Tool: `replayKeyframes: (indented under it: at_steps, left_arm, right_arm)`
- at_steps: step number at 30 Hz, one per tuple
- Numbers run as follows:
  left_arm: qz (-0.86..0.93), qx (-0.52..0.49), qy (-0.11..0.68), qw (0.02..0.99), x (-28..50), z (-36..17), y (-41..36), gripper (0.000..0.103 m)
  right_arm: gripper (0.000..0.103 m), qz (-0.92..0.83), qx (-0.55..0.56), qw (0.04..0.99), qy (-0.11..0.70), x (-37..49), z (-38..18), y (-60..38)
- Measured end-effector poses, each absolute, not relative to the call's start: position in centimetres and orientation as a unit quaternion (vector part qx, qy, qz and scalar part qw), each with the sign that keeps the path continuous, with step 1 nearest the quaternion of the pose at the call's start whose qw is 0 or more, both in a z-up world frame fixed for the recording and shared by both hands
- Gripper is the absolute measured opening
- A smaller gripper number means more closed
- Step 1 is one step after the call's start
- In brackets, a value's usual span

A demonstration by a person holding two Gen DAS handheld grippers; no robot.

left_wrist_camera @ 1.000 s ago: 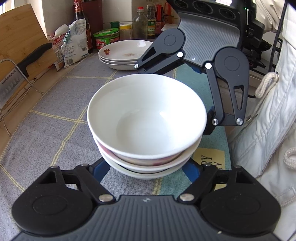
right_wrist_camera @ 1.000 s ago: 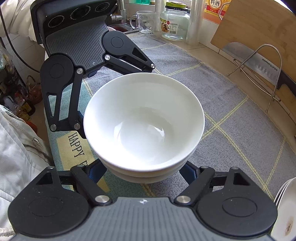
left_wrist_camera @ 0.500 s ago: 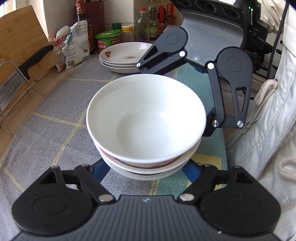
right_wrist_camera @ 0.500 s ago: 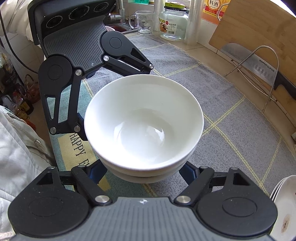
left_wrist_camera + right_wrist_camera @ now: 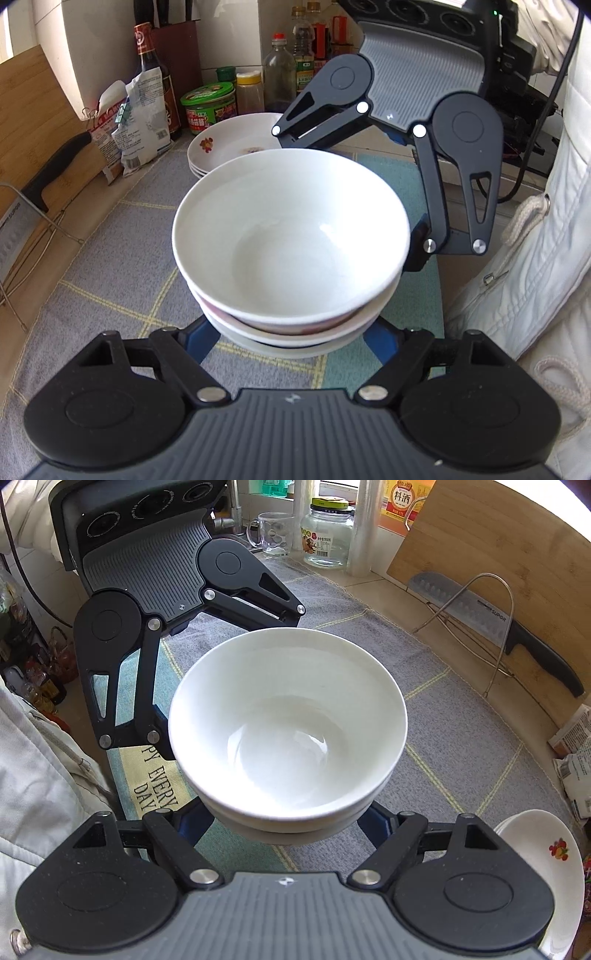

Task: Organize plates and bowls
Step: 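Carry the bowl stack with both grippers toward the floral plate stack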

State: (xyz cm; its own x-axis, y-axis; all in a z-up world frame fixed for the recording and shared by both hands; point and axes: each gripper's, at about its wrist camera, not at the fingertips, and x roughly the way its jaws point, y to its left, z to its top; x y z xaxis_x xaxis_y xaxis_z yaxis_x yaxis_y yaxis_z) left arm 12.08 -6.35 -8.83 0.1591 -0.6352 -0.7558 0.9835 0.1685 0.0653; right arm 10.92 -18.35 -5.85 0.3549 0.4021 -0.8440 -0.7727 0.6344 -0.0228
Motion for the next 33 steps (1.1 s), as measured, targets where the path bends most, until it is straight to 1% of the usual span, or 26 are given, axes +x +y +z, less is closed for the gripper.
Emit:
replayKeyframes:
  at_steps: [17, 33]
  left_arm:
    - [-0.581, 0.299, 0.273, 0.706, 13.3, -7.7, -17.8, 0.083]
    - [-0.583, 0.326, 0.251, 0.7, 17.1, -7.2, -25.2, 0.083]
  right_arm:
    - [0.087, 0.351, -0.227, 0.804, 0.422, 11.7, -3.8, -29.2]
    - [0.087, 0.324, -0.22, 0.823, 0.412, 14.1, -3.9, -36.7]
